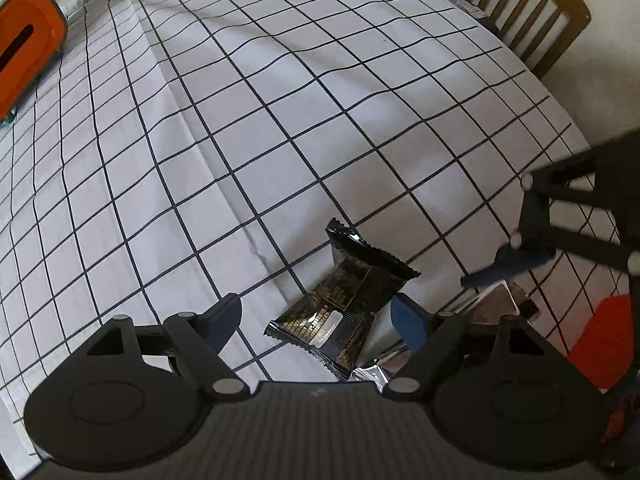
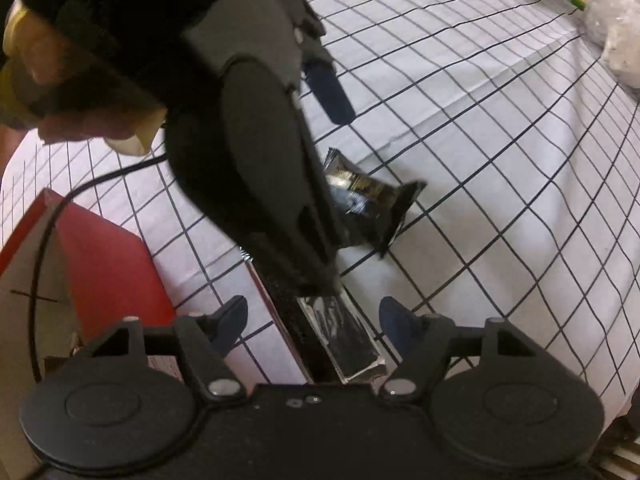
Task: Organize snacks
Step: 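Grasp the dark chocolate bar with the left gripper while the right grasps the silver foil packet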
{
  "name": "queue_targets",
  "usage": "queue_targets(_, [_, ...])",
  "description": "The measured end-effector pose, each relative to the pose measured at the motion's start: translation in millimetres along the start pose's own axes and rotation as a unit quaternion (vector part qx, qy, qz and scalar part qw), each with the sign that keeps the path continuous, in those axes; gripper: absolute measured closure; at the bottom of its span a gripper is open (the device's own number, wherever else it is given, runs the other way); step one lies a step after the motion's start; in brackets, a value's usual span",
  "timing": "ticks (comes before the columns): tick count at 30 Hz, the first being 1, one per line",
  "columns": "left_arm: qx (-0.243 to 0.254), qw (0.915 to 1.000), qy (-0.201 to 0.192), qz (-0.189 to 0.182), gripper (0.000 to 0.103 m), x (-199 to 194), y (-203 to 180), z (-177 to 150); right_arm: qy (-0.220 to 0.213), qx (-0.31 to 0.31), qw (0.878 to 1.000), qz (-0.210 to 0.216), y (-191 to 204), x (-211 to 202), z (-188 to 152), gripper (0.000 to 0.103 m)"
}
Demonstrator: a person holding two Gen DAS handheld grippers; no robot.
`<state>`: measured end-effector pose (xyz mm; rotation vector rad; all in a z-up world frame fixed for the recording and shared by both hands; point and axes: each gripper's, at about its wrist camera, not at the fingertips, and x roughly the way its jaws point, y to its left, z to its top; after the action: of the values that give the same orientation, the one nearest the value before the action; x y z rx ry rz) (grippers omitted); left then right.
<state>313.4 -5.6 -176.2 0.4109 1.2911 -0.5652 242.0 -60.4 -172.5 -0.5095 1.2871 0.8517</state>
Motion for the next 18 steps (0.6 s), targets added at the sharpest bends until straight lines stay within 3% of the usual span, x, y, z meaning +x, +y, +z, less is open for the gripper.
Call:
queue_targets(2, [-0.002,1.0,0.004,-0.004,0.027,2.2,-0.3,0.1,0.004,-0.011,1.0,-0.003,3.8,2.8,-0.9,0.035])
queue_targets(4, [-0.002,0.9999,0.011,0.001,0.042,5.0,-1.9,0.9,0.008,-0.02,1.0,-0.01,6.1,7.6,-1.5,0.04])
queue_targets(5, [-0.004,0.9999,0.014,0.005,0.044,6.7,-2.4,0.9,0.01,-0.023,1.0,-0.015,7.0,9.8,-1.7,0.044])
queue_targets(18, [-0.051,0.9987,-0.002,0.007,0.067,2.7,5.0,-2.6,-0.003,-0.009,1.0,-0.01,5.7,9.8,-8.3,0.058])
